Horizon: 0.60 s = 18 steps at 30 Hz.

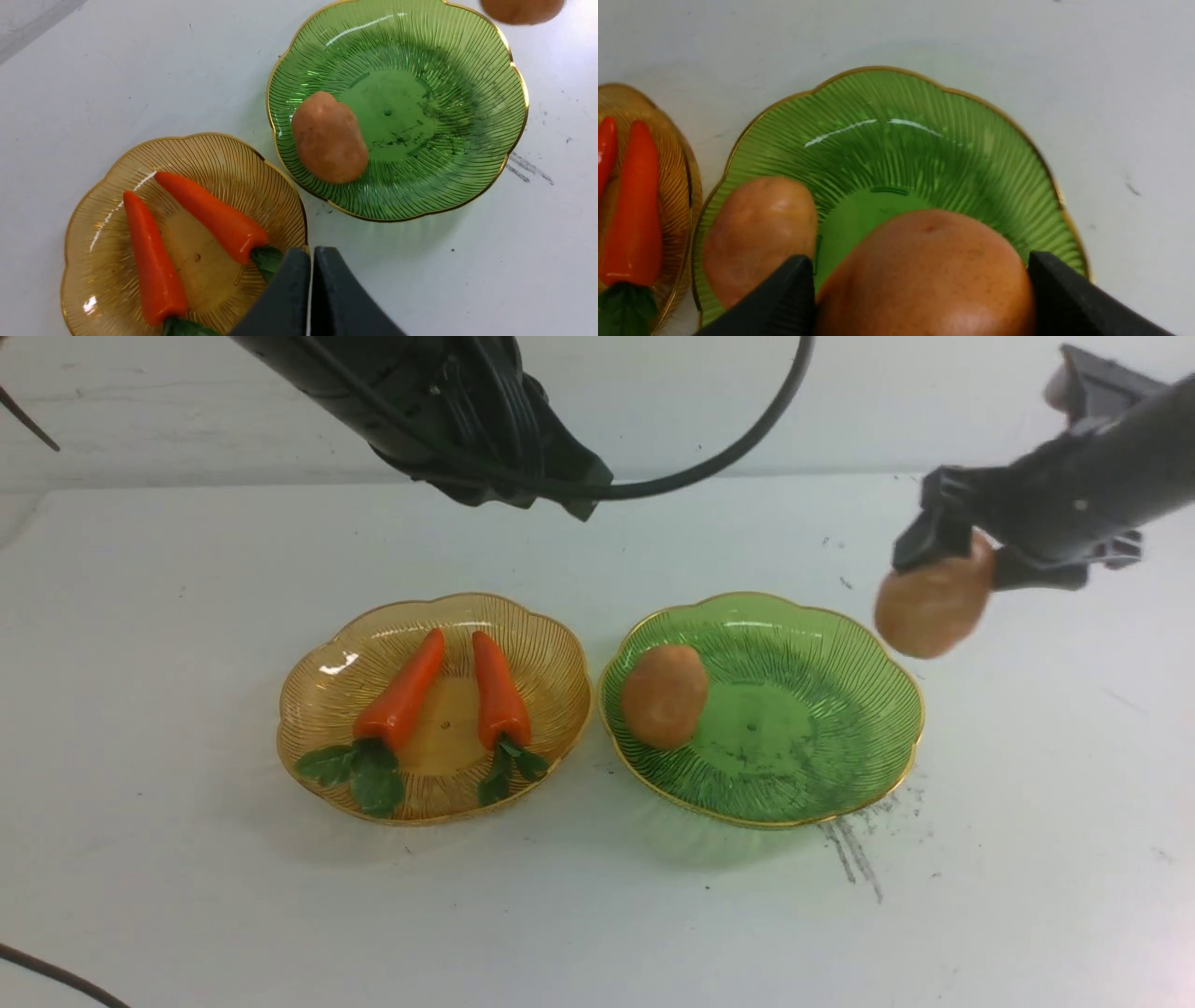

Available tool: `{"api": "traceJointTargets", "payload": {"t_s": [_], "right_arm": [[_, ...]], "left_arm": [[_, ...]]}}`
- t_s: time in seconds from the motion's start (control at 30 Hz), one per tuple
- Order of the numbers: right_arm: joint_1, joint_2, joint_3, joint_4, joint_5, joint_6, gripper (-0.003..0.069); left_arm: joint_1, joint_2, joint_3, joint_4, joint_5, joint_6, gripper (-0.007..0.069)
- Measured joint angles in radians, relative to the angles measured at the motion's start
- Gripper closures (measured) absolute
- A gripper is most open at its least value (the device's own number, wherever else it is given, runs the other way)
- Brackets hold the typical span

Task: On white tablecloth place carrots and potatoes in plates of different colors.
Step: 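Put the potato onto the plate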

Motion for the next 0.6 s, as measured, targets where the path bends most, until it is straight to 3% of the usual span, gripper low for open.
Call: {"api": "traceJointTargets", "payload": {"t_s": [0.17,0.33,0.4,0.53,0.6], "right_arm": [[0.063,0.066,0.000,-0.003,-0.050,-0.002,0.0130],[0.065,0.067,-0.059,-0.031,0.027,0.019,-0.0005],[0.065,0.067,-0.119,-0.060,0.113,0.019,-0.0025],[0.065,0.067,-0.268,-0.157,0.342,0.020,-0.0010],[0.066,0.046,-0.342,-0.250,0.418,0.028,0.0075]], "left_arm": [[0.000,0.000,0.000,0.000,0.042,0.000,0.0628],[0.000,0.000,0.000,-0.002,0.070,0.000,0.0628],[0.000,-0.001,0.000,-0.003,0.076,0.000,0.0628],[0.000,-0.032,0.001,-0.003,0.081,-0.011,0.0628],[0.000,-0.068,0.001,-0.003,0.091,-0.021,0.0628]]}}
